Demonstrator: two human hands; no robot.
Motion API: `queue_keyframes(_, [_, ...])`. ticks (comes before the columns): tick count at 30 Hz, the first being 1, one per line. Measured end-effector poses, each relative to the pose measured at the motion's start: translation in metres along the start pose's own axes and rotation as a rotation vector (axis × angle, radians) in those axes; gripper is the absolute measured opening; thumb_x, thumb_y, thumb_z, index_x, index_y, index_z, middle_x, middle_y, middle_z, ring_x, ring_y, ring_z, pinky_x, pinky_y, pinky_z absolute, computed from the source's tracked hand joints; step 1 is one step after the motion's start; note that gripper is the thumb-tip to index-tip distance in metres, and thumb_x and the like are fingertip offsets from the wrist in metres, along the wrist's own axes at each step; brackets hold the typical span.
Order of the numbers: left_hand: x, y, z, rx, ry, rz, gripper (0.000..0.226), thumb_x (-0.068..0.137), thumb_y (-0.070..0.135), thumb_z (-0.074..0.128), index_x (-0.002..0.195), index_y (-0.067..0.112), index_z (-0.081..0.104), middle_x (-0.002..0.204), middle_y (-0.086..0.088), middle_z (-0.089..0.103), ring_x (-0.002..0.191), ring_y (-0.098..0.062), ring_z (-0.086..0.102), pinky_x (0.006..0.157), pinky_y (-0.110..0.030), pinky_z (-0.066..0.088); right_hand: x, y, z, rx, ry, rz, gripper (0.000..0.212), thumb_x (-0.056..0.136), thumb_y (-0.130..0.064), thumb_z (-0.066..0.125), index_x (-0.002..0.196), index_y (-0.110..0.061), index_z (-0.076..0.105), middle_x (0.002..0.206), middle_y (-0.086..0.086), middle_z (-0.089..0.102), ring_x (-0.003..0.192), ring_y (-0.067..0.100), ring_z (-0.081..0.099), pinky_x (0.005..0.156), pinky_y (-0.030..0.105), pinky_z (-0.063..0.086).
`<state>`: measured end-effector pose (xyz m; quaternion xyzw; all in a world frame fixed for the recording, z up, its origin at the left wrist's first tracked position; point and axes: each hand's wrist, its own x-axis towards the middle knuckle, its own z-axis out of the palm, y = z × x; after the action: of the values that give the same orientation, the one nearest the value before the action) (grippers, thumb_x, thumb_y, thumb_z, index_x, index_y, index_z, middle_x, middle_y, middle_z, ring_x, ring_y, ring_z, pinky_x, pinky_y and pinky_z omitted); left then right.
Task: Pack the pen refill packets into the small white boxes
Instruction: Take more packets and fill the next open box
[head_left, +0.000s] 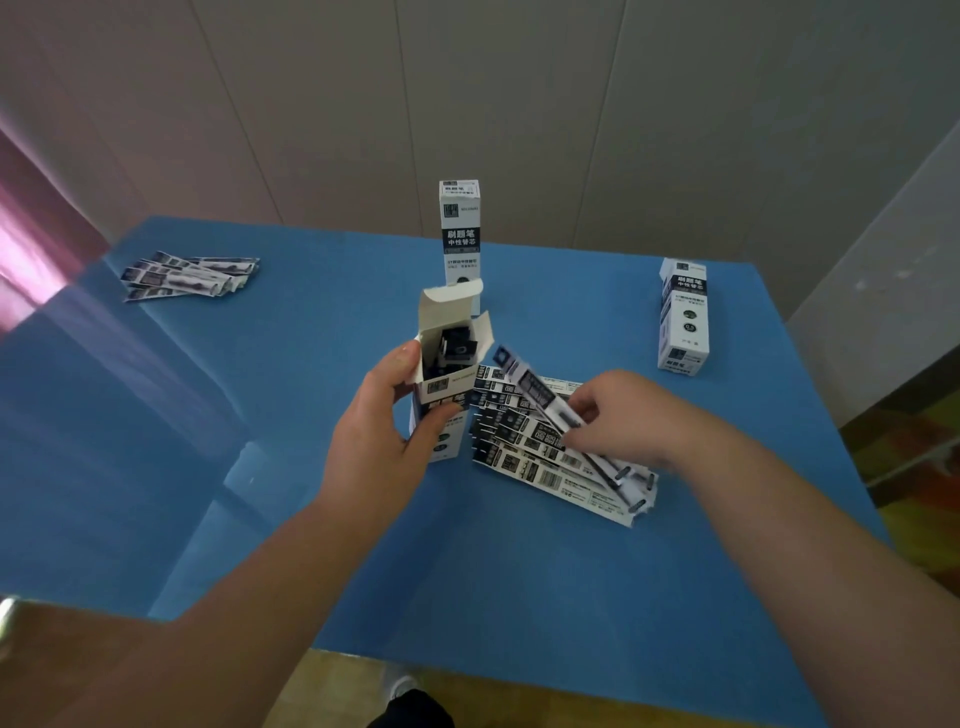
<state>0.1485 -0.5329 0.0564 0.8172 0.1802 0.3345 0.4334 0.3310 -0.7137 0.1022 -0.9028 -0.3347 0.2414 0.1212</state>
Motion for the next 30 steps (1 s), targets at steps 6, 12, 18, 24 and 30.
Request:
queue_keyframes(6, [0.001,0.004,0.002,0.008,0.0,-0.037,0.054,0.083,0.047,0.064,0.131,0.053,0.04,0.126,0.054,0.046,0.114,0.019,0.054,0.09,-0.041,0.058,-0.042,-0.012,-0.028,0.806,0.034,-0.119,0.014,0.08,-0.032,0.083,0.089,-0.022,0.079,0.085,-0.002,0.079,0.072,0.01,0.073,0.066,0.025,0.056])
queue_keyframes(12, [-0.003,0.007,0.001,0.007,-0.02,0.018,0.05,0.085,0.046,0.063,0.128,0.055,0.04,0.132,0.051,0.044,0.118,0.015,0.055,0.09,-0.05,0.058,-0.066,-0.037,-0.045,1.17,0.261,-0.482,0.02,0.078,-0.036,0.079,0.094,-0.024,0.081,0.095,0.005,0.079,0.087,0.019,0.075,0.071,0.022,0.058])
queue_keyframes(18, [-0.005,0.003,0.003,0.093,0.024,0.105,0.056,0.086,0.04,0.066,0.132,0.052,0.035,0.135,0.041,0.049,0.121,0.022,0.048,0.077,-0.04,0.06,-0.069,-0.058,-0.052,1.049,0.613,-0.592,0.012,0.09,-0.023,0.075,0.095,-0.033,0.078,0.091,-0.006,0.078,0.081,0.015,0.072,0.071,0.027,0.06])
queue_keyframes(24, [-0.004,-0.004,0.005,0.097,-0.021,0.261,0.051,0.096,0.036,0.068,0.14,0.032,0.042,0.147,0.046,0.034,0.127,0.021,0.043,0.078,-0.002,0.046,-0.064,-0.067,-0.054,0.693,0.601,-0.525,0.011,0.086,-0.033,0.076,0.092,-0.042,0.076,0.085,-0.019,0.076,0.074,0.005,0.071,0.072,0.028,0.06])
queue_keyframes(30, [-0.003,-0.006,0.007,0.092,-0.015,0.31,0.053,0.092,0.038,0.061,0.14,0.04,0.039,0.152,0.036,0.038,0.133,0.015,0.044,0.074,-0.019,0.054,-0.05,-0.081,-0.047,0.46,0.426,-0.447,0.009,0.081,-0.036,0.08,0.089,-0.038,0.077,0.083,-0.023,0.074,0.076,-0.005,0.066,0.064,0.011,0.048])
